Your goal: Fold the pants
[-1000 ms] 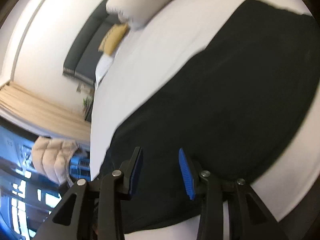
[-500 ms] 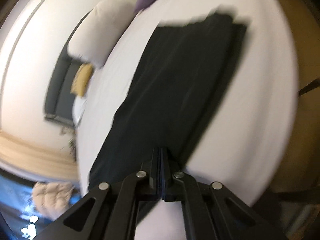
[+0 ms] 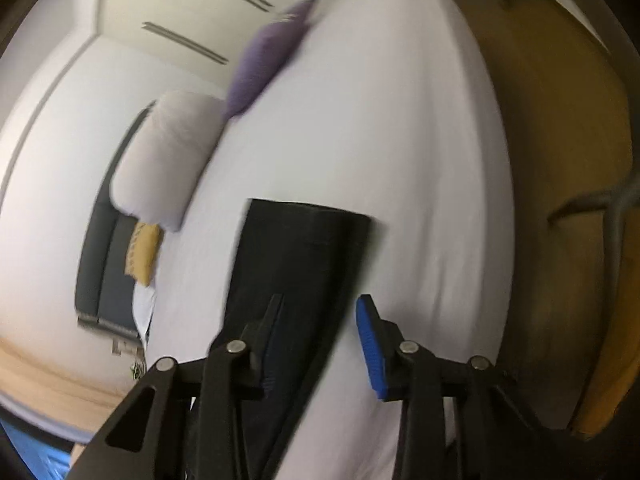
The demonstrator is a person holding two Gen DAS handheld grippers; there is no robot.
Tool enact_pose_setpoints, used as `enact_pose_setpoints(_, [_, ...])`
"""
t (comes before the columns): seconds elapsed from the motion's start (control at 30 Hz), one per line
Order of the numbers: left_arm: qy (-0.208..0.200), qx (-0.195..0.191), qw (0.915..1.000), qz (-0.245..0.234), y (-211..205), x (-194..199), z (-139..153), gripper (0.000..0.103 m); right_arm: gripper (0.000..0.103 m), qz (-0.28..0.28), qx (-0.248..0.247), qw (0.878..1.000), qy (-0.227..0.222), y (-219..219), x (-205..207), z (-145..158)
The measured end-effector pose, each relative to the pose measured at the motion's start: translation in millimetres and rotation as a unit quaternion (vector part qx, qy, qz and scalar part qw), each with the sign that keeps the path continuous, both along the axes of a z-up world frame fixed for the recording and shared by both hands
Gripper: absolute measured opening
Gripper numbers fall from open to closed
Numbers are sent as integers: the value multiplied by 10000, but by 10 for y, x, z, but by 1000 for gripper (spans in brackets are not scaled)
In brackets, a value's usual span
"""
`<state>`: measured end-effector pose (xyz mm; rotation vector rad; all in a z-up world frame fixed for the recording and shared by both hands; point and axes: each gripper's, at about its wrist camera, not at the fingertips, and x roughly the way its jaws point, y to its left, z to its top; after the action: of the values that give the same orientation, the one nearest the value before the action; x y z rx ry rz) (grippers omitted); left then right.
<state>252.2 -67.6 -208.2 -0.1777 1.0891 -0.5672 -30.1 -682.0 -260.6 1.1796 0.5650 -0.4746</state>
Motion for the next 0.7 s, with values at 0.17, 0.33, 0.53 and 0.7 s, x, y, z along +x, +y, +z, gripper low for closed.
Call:
enact_pose_setpoints(0.17, [199,-6,9994,-289,-248,-18,-35,13,39,-286,440,9985,-149,-135,35,-224])
enact_pose_setpoints(0.33, [348,12,9988,-354,-311,-48,-129,13,39,-260,622,9960,-584,-218,48,-216])
enact_pose_setpoints(0.53, [440,-7,9983,-378,-362,-40,-258,13,45,-61,508,9981,-346,-251,241,-143])
enact_pose_setpoints(0.7, [518,-25,9979,-389,-386,12,-335,13,35,109,347,9986,-373,-275,384,-55])
